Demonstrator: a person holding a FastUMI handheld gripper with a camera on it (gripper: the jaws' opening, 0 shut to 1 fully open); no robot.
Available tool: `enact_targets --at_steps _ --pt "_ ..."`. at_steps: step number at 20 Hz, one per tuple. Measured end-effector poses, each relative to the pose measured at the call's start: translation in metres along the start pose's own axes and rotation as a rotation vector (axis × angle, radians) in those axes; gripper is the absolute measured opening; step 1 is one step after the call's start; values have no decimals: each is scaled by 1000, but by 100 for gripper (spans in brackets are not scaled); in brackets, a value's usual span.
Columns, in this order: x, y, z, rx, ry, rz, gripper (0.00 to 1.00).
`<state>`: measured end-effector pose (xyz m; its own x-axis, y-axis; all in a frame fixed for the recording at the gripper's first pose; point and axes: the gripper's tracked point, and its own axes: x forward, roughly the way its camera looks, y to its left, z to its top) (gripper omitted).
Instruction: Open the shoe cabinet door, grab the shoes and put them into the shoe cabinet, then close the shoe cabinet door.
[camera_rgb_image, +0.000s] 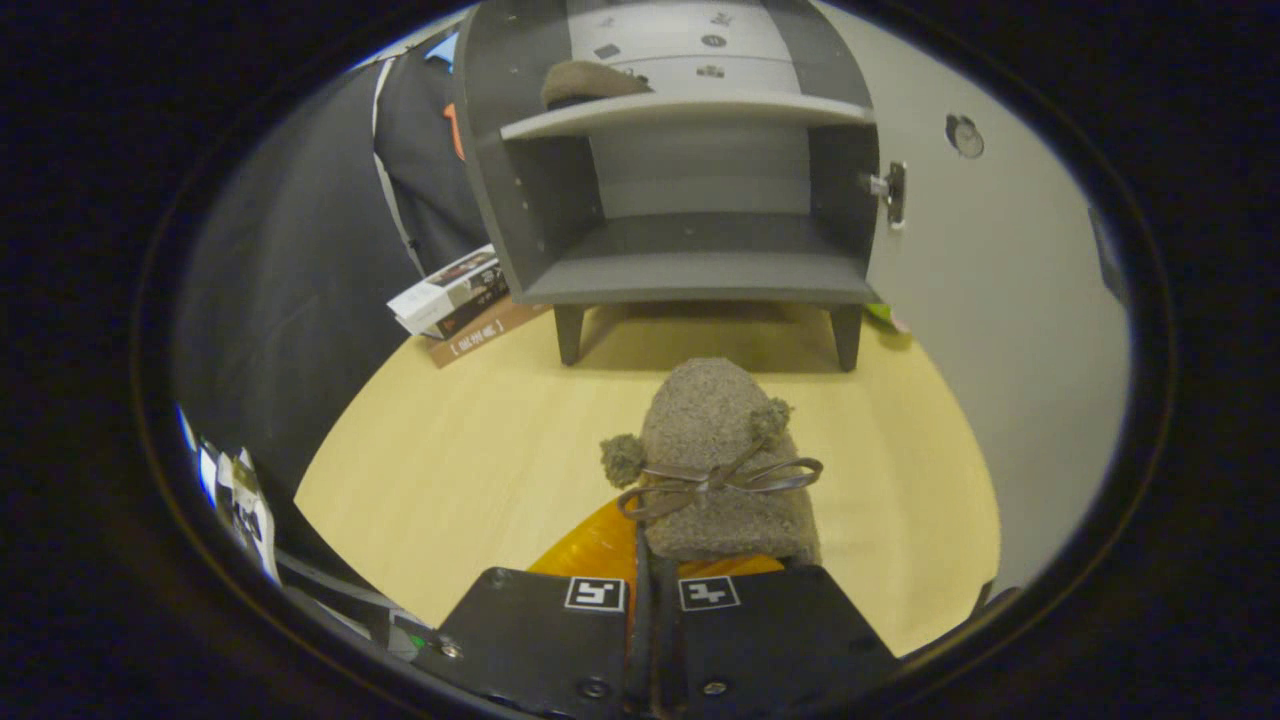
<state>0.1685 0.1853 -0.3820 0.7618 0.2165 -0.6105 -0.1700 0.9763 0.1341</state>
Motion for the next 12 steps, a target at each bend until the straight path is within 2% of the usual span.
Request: enact_targets --at_steps 7,12 --pt "-67 16 103 -28 -185 -15 7" --pt "-71 19 213 -61 -316 -38 7"
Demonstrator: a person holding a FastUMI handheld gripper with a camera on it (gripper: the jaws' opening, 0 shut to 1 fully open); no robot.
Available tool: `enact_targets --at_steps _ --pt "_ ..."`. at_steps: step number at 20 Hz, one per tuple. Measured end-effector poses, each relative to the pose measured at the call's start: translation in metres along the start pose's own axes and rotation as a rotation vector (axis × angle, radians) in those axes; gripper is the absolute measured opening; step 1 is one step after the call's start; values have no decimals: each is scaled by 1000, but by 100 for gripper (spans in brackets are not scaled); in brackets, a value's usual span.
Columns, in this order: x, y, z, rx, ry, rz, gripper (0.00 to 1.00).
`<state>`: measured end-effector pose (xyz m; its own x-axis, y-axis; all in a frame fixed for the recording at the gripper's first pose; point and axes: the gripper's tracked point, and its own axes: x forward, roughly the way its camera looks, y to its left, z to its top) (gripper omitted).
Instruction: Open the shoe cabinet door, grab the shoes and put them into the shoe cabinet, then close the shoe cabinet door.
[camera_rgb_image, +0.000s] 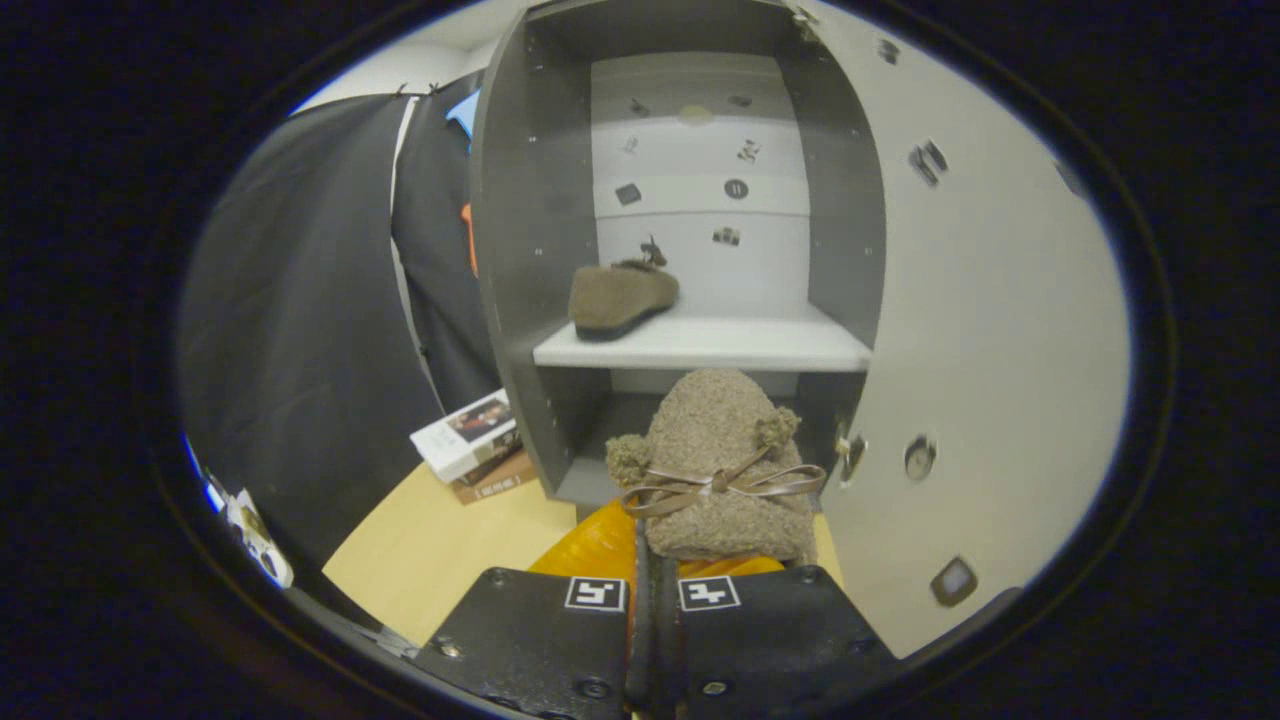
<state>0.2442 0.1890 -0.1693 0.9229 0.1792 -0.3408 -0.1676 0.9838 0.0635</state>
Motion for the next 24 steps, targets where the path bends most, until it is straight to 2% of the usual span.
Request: enact_targets --at_steps 6,11,14,16,21,24 --pt "78 -12 116 -8 -104 -37 7" --pt "167 -21 175 -22 -101 -66 6" --pt "216 -28 180 -13 -61 -81 7" --pt "232 -36 177 6 -29 -96 7" --pt "255 -54 156 68 109 -152 7" --pt "256 -54 154 87 137 -147 15"
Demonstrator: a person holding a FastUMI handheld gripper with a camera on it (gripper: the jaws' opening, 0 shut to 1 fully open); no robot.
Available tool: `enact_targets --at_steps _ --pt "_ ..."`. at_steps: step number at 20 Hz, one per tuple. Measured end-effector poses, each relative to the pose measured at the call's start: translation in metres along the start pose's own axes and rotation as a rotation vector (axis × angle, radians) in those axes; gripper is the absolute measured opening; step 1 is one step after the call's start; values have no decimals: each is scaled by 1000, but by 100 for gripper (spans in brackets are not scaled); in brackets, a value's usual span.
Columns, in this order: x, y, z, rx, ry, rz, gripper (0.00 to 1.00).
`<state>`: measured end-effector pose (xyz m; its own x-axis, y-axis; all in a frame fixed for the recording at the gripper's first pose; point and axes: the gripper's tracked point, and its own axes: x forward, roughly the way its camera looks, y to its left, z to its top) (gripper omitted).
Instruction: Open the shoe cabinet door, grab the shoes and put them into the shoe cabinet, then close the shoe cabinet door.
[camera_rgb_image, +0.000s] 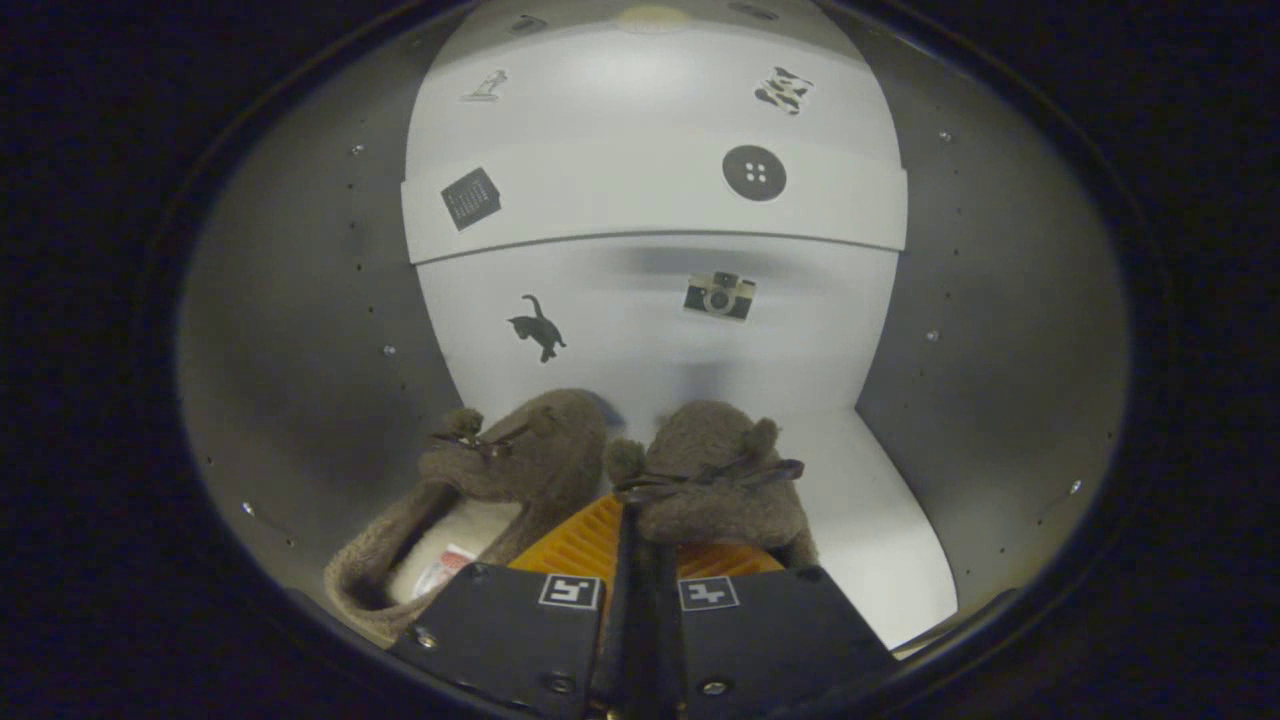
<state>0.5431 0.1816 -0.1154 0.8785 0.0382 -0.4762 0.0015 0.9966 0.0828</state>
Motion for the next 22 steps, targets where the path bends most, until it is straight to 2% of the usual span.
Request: enact_targets --at_steps 3,6,14,21,22 --pt "-9 6 1 0 0 15 26" --pt "-23 5 2 10 -12 10 52" --pt "-104 0 -8 -5 -122 8 52" --pt "-238 8 -57 -60 -267 36 52" --pt "-257 10 -70 -69 -282 52 58"
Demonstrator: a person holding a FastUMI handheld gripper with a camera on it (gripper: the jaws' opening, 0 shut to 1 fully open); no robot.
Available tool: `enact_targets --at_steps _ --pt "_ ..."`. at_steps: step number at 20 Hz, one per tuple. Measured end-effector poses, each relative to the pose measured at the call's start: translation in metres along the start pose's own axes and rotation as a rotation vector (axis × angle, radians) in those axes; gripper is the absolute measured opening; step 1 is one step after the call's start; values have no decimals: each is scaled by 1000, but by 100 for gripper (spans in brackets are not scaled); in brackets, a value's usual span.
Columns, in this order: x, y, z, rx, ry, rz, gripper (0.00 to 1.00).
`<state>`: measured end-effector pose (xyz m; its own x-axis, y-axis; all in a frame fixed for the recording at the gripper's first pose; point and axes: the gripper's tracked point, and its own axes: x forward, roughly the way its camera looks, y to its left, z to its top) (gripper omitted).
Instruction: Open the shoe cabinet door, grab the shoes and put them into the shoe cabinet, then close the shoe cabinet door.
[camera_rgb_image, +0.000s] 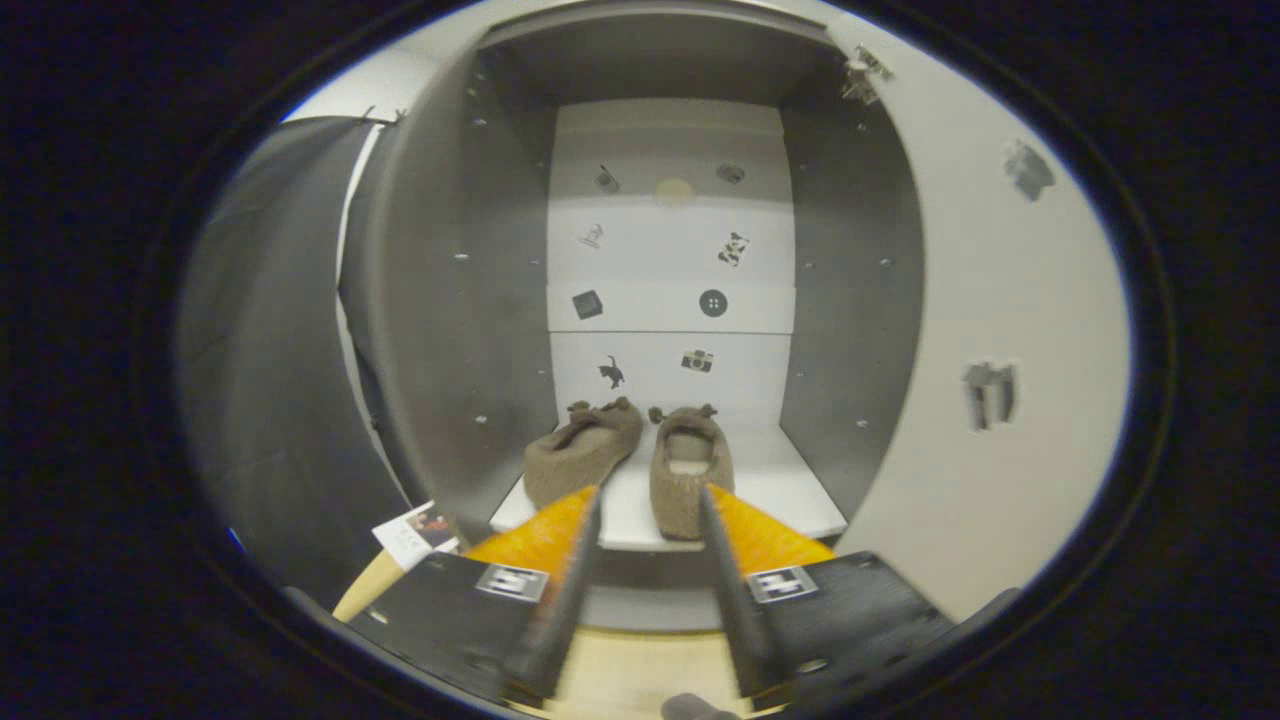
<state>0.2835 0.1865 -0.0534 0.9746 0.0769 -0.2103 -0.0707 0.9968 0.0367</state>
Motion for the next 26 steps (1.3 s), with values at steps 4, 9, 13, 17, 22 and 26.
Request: enact_targets --at_steps 4,9,13,17,22,26 --pt "-93 0 -22 1 -22 37 83" --pt "-197 -19 -56 -8 -18 94 100" --pt "-264 -56 -71 -13 -25 104 100" --pt "-314 -112 -80 0 -46 49 100" --pt "-346 -199 -92 53 -59 -35 100" --pt "-355 -259 -78 80 -61 -54 100"
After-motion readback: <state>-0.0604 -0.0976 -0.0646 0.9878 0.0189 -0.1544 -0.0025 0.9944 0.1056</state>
